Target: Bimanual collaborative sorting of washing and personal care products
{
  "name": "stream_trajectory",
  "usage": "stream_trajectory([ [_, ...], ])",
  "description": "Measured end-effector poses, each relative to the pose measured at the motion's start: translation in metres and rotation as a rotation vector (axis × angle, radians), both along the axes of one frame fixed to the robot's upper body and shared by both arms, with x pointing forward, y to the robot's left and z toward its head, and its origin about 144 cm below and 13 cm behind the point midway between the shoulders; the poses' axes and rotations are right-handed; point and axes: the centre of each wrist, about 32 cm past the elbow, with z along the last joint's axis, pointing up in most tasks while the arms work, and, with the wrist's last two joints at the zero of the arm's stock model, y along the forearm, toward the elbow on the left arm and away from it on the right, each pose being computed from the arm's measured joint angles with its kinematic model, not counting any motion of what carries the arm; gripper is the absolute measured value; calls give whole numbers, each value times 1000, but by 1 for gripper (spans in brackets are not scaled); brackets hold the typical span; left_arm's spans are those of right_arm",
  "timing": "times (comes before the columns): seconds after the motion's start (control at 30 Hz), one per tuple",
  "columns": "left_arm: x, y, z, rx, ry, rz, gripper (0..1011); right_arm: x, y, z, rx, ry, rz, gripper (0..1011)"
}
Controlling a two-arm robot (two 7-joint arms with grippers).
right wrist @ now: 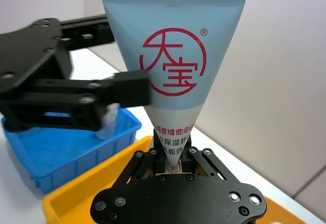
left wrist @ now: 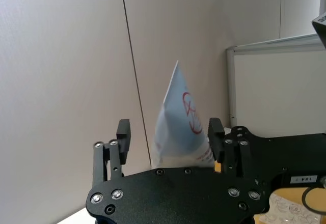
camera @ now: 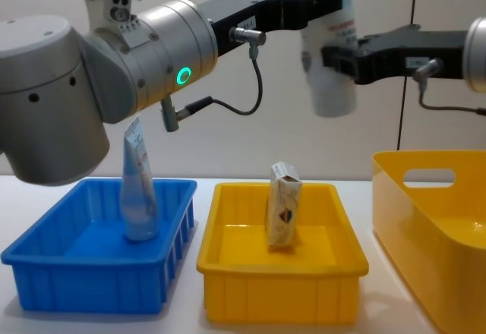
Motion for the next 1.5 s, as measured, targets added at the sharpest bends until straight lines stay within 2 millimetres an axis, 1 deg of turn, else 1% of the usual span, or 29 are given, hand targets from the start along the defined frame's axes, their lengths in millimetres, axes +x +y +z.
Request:
stream_trajectory([
  [0.1, 0, 0, 0, 0, 0, 0, 939, -2, -3, 0, 6, 0, -25, 137],
  [0.17, 0, 0, 0, 0, 0, 0, 1001, -4, -7, -1, 13, 2, -64, 125],
  [0.73, 0, 0, 0, 0, 0, 0, 1001, -17, -34, -6, 37, 22, -294, 116],
  [0.8, 0, 0, 0, 0, 0, 0, 1001, -19, -39, -7, 38, 30, -332, 161],
  [0.83, 0, 0, 0, 0, 0, 0, 1001, -19, -42, -8, 40, 35, -355, 202],
  [0.9, 0, 0, 0, 0, 0, 0, 1001, -20, -46, -9, 40, 43, -392, 241],
  [0.93, 0, 0, 0, 0, 0, 0, 1001, -21, -48, -10, 40, 46, -405, 281],
  [0.97, 0, 0, 0, 0, 0, 0, 1001, -21, -48, -10, 40, 46, -405, 300],
  [1.03, 0, 0, 0, 0, 0, 0, 1001, -21, -53, -11, 42, 55, -442, 419],
  [1.1, 0, 0, 0, 0, 0, 0, 1001, -22, -57, -12, 42, 65, -479, 458],
  [1.17, 0, 0, 0, 0, 0, 0, 1001, -22, -62, -14, 42, 77, -517, 541],
  [1.23, 0, 0, 0, 0, 0, 0, 1001, -22, -66, -15, 43, 84, -543, 572],
  [1.3, 0, 0, 0, 0, 0, 0, 1001, -22, -71, -17, 42, 97, -581, 659],
  [1.37, 0, 0, 0, 0, 0, 0, 1001, -22, -76, -18, 42, 107, -617, 702],
  [1.4, 0, 0, 0, 0, 0, 0, 1001, -22, -76, -18, 42, 107, -617, 767],
  [1.43, 0, 0, 0, 0, 0, 0, 1001, -22, -79, -20, 43, 116, -643, 778],
  [1.5, 0, 0, 0, 0, 0, 0, 1001, -21, -84, -22, 40, 130, -680, 841],
])
